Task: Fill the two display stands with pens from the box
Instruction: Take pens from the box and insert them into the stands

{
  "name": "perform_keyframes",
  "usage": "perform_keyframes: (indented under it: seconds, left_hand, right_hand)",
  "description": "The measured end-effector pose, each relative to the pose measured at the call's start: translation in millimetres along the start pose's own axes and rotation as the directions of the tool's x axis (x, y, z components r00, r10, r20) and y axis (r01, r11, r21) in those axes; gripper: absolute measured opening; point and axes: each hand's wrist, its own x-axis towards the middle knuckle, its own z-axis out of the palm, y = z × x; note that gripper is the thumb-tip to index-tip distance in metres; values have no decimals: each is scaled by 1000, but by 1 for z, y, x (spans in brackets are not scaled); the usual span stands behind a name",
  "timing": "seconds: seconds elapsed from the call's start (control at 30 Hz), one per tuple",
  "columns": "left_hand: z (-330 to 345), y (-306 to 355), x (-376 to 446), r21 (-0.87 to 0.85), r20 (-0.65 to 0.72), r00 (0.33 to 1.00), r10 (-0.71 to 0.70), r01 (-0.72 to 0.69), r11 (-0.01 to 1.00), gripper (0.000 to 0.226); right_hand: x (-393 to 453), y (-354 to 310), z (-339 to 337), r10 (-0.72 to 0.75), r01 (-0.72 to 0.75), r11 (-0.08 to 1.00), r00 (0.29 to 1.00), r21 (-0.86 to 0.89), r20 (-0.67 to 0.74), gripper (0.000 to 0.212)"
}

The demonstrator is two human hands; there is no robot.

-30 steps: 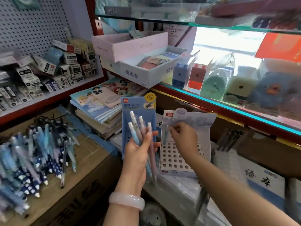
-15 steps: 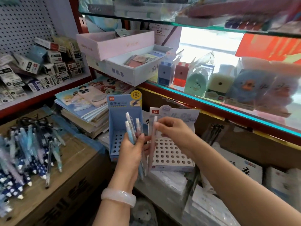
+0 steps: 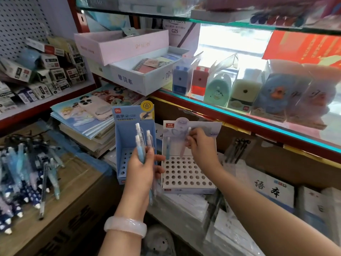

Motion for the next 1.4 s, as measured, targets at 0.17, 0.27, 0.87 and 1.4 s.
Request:
perform_keyframes:
  seconds: [0.17, 0.27, 0.87, 1.4]
  left_hand:
    - [-1, 2, 1, -17, -15, 1000, -22, 21, 1000, 10]
    - [0, 2, 1, 8, -3, 1000, -31, 31, 999, 10]
    - [13, -4, -9, 77, 131, 990, -48, 38, 996, 16]
    - [12, -3, -11, 20, -29, 998, -51, 51, 998, 15]
  right_hand:
    - [3, 3, 13, -23, 30, 992, 998, -122, 59, 8]
    - [3, 11, 22, 32, -6, 977, 992, -211, 120, 10]
    - [-20, -54, -22, 54, -242, 910, 873, 335, 485, 16]
    - [-7, 2, -18, 45, -43, 996, 999, -83, 19, 8]
